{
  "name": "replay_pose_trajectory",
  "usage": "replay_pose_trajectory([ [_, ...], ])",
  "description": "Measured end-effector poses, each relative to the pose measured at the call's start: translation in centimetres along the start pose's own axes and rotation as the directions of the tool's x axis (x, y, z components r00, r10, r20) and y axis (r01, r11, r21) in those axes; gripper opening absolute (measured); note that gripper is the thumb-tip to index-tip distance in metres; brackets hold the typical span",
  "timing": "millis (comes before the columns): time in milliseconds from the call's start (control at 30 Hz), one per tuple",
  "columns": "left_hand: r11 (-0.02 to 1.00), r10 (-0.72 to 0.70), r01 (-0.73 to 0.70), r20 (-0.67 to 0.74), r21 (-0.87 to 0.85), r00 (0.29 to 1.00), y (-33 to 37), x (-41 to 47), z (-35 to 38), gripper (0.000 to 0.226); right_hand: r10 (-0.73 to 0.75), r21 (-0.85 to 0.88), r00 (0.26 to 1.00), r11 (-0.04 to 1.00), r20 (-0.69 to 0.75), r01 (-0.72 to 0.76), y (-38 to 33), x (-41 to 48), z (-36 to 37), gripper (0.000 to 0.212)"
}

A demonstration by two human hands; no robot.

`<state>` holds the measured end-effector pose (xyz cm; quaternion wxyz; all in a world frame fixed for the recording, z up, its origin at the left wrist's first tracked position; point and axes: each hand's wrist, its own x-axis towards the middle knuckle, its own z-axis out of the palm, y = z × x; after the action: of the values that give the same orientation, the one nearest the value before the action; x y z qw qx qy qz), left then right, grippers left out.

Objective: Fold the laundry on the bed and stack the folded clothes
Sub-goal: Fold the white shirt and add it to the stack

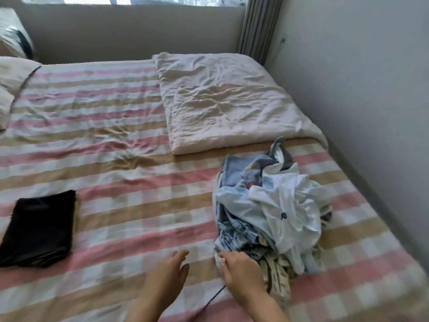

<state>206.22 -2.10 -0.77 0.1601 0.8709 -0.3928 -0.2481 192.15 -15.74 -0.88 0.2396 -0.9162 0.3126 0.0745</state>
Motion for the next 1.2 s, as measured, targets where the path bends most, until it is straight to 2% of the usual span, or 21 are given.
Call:
replay_pose_trajectory([
  [100,0.997,0.076,-0.076,0.042,-0.002,0.996,6.6,2.3,2.6,0.034,0.084,0.03,0.995,0.996,-0.045,-0.082,6.9,-0.9,-2.7,0.033],
  [200,0.992,0.129,-0.127,0.081,-0.024,0.988,12.3,5.2,5.7,0.03,0.189,0.149,0.977,0.974,-0.103,-0.173,13.1,-0.9,-3.9,0.032],
  [300,0.974,0.16,-0.136,0.12,-0.183,0.98,16.8,7.8,9.0,0.027,0.283,0.252,0.952,0.936,-0.119,-0.247,17.4,0.2,-3.9,0.031],
  [367,0.946,0.089,-0.048,0.114,-0.322,0.99,19.2,9.4,11.1,0.028,0.327,0.271,0.937,0.92,-0.125,-0.285,19.3,1.1,-3.4,0.037],
  [467,0.893,-0.067,0.117,0.127,-0.435,0.99,21.2,11.2,13.7,0.028,0.358,0.282,0.926,0.907,-0.123,-0.313,20.8,2.4,-2.4,0.047],
  [567,0.861,-0.194,0.26,0.192,-0.436,0.962,22.0,12.6,15.6,0.02,0.342,0.298,0.938,0.903,-0.061,-0.31,21.5,3.4,-1.4,0.049],
  [667,0.829,-0.323,0.376,0.194,-0.414,0.926,22.1,13.1,16.6,0.026,0.317,0.317,0.947,0.905,-0.058,-0.284,21.8,4.1,-0.7,0.044],
  [767,0.811,-0.374,0.411,0.17,-0.417,0.912,22.2,13.1,17.2,0.028,0.306,0.352,0.95,0.898,-0.067,-0.264,22.0,4.2,-0.4,0.042],
  [867,0.805,-0.388,0.451,0.234,-0.384,0.891,22.2,13.0,17.5,0.021,0.285,0.367,0.958,0.895,-0.039,-0.252,22.1,4.2,-0.5,0.042],
  [933,0.825,-0.351,0.435,0.276,-0.361,0.895,22.1,12.8,17.4,0.013,0.277,0.385,0.961,0.889,-0.019,-0.249,22.0,4.0,-0.8,0.043],
  [1033,0.853,-0.233,0.318,0.243,-0.415,0.942,22.0,12.1,16.1,0.008,0.229,0.418,0.974,0.885,-0.005,-0.206,21.3,3.4,-2.2,0.044],
  [1200,0.821,-0.022,0.052,0.058,-0.569,0.998,21.0,8.6,9.8,0.018,-0.053,0.351,0.998,0.934,-0.04,0.063,17.2,2.4,-8.1,0.042],
])
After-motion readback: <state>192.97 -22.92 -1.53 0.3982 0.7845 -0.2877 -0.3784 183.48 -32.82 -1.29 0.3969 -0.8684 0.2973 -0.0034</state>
